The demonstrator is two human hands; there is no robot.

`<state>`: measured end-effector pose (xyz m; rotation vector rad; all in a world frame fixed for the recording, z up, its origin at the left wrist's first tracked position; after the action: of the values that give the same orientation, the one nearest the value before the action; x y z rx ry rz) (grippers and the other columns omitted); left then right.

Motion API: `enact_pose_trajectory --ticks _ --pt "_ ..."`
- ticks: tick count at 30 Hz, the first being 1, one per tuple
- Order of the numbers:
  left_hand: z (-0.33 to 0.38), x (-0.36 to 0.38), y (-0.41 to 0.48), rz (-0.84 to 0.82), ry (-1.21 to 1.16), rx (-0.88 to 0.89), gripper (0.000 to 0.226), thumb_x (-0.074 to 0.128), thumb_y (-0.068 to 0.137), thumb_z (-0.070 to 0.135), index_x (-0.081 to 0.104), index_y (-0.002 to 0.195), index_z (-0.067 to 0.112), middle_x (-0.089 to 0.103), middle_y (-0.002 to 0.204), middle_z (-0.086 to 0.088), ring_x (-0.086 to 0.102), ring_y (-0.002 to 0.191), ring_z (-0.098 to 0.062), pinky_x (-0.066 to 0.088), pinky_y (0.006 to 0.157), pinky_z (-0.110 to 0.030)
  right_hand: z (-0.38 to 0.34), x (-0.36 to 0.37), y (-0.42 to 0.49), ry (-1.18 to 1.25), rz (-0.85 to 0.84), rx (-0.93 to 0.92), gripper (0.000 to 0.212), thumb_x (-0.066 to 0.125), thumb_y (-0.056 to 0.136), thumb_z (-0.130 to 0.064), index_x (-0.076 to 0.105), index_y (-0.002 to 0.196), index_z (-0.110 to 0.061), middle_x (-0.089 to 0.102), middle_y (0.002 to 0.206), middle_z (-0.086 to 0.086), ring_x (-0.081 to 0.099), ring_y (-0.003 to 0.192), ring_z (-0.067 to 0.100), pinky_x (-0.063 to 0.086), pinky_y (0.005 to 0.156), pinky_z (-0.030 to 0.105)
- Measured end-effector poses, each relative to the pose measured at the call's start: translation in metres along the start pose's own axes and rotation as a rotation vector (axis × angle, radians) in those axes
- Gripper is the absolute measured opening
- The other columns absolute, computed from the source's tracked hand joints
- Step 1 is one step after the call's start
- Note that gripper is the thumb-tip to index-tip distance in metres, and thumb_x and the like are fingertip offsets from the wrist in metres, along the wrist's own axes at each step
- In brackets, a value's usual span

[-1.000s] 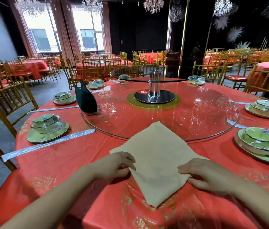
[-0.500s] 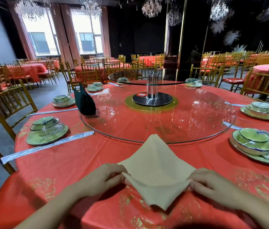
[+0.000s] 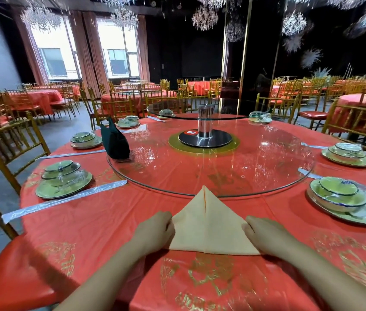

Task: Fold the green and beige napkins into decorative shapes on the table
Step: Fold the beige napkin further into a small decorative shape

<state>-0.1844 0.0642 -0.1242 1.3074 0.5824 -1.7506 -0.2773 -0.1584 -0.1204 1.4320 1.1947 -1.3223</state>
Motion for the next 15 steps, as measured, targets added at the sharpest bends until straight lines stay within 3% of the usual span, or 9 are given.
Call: enact_pose_trajectory --ticks 3,4,7,9,12,15 --pt "0.003 0.0 -0.001 0.039 0.007 0.005 0.023 0.04 0.095 0.027 0.035 0.073 0.024 0.06 0.097 -0.011 0.055 0.094 -0.032 0.029 0.064 -0.032 -0.002 0.004 0.008 -0.107 -0.038 -0.001 0.022 0.023 0.099 -0.036 0.035 0.086 -0.023 0.057 0.122 0.011 0.052 0.114 0.03 0.03 0.071 0.035" --pt "0.003 -0.002 -0.001 0.054 0.004 0.004 0.015 0.041 0.095 0.029 0.042 0.084 0.02 0.061 0.099 -0.01 0.055 0.094 -0.032 0.029 0.064 -0.032 -0.003 0.005 0.01 -0.131 -0.051 -0.005 0.023 0.023 0.099 -0.036 0.04 0.093 -0.021 0.057 0.124 0.012 0.052 0.114 0.03 0.033 0.073 0.035" --pt "0.001 -0.001 0.0 0.052 0.087 0.0 0.023 0.042 0.096 0.032 0.047 0.106 0.012 0.062 0.104 -0.008 0.055 0.098 -0.031 0.028 0.064 -0.031 -0.002 0.004 0.013 -0.184 -0.05 0.009 0.034 0.022 0.1 -0.035 0.044 0.112 -0.013 0.056 0.125 0.012 0.052 0.115 0.031 0.036 0.076 0.035" --pt "0.0 0.001 0.001 0.048 0.124 0.016 0.023 0.042 0.095 0.034 0.047 0.106 0.014 0.061 0.106 -0.004 0.055 0.1 -0.029 0.03 0.065 -0.031 -0.001 0.005 0.013 -0.181 -0.043 0.013 0.031 0.022 0.1 -0.034 0.044 0.109 -0.014 0.057 0.124 0.013 0.053 0.114 0.031 0.03 0.071 0.035" --pt "0.0 0.004 0.004 0.001 0.146 0.048 0.024 0.043 0.094 0.035 0.047 0.107 0.016 0.059 0.108 -0.002 0.055 0.101 -0.027 0.032 0.067 -0.031 -0.001 0.01 0.011 -0.143 -0.075 0.015 0.02 0.023 0.099 -0.03 0.033 0.086 -0.02 0.058 0.121 0.013 0.054 0.111 0.032 0.029 0.07 0.034" --pt "0.005 0.002 0.008 -0.046 0.157 0.058 0.036 0.045 0.093 0.037 0.044 0.123 0.018 0.055 0.118 -0.005 0.054 0.108 -0.028 0.041 0.077 -0.034 -0.001 0.012 0.01 -0.107 -0.098 0.002 0.032 0.025 0.098 -0.025 0.021 0.066 -0.023 0.058 0.12 0.013 0.054 0.108 0.032 0.03 0.069 0.034"
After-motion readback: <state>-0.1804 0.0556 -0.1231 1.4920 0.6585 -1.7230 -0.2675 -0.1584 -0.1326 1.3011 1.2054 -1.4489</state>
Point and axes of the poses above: each hand's wrist, its own y-axis towards the middle knuckle, its own x-axis out of the palm, z = x × y, the point moved 8 cm from there along y, towards the middle knuckle
